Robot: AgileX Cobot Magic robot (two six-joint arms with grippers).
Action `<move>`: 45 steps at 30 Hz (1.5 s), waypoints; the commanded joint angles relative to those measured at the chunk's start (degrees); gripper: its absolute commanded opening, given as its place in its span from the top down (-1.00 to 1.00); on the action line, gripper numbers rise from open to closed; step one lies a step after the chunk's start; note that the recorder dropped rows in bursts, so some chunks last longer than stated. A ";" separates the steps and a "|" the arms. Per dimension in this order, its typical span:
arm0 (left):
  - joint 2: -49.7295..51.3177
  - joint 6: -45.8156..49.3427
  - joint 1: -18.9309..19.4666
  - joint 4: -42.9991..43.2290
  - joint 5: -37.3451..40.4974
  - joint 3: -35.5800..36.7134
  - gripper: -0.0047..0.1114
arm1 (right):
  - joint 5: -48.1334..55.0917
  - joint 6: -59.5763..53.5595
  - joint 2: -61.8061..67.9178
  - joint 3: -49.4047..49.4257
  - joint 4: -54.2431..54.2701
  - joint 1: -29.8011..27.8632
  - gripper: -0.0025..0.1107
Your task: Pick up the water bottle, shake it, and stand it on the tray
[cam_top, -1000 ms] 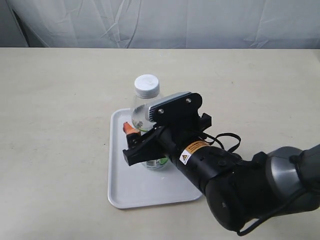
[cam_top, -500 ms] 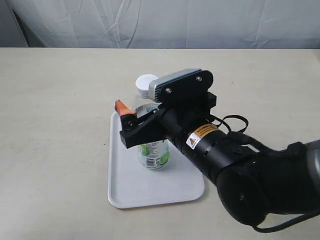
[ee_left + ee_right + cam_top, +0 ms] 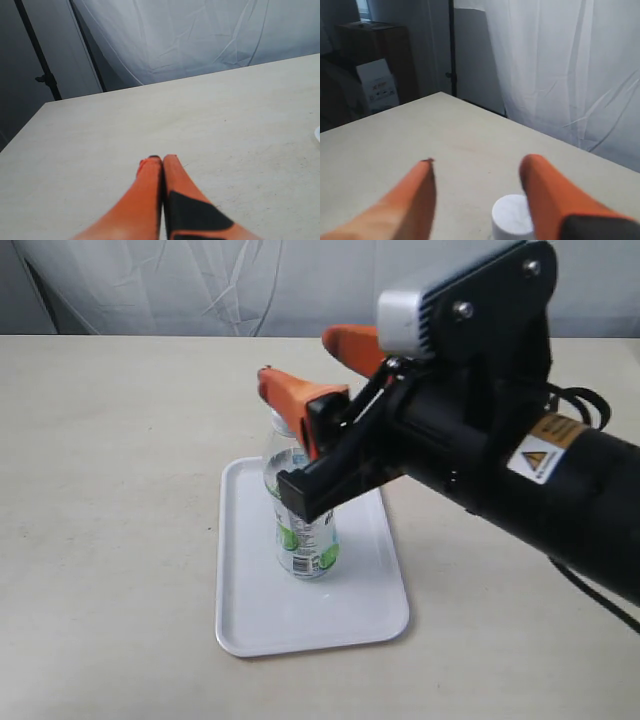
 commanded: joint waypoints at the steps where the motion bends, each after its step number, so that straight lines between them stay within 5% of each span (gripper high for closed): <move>1: -0.26 -0.23 -0.03 -0.06 0.12 0.21 0.91 | 9.65 -0.22 -7.09 -0.13 0.11 -0.02 0.71; 5: -0.26 -0.23 -0.03 -0.06 0.12 0.21 0.91 | 14.38 0.35 -11.54 -0.13 1.61 0.12 0.55; 15: -0.26 -0.23 -0.03 -0.06 0.12 0.21 0.91 | 10.64 0.09 -17.78 -0.13 2.58 0.12 0.54; 20: -0.26 -0.23 -0.03 -0.06 0.12 0.21 0.91 | 5.52 -11.95 -18.25 -0.13 4.73 -0.43 0.54; 23: -0.26 -0.23 -0.03 -0.06 0.12 0.21 0.91 | 8.61 -13.32 -20.20 0.37 9.93 -7.76 0.54; 31: -0.26 -0.23 -0.03 -0.06 0.12 0.21 0.91 | 33.33 -13.32 -28.05 5.60 16.55 -43.12 0.54; 35: -0.26 -0.23 -0.03 -0.06 0.12 0.21 0.91 | 36.74 -13.32 -36.67 10.02 16.55 -57.36 0.54; 45: -0.26 -0.12 -0.03 -0.06 0.12 0.21 0.91 | 35.91 -10.95 -45.13 25.54 12.28 -64.14 0.54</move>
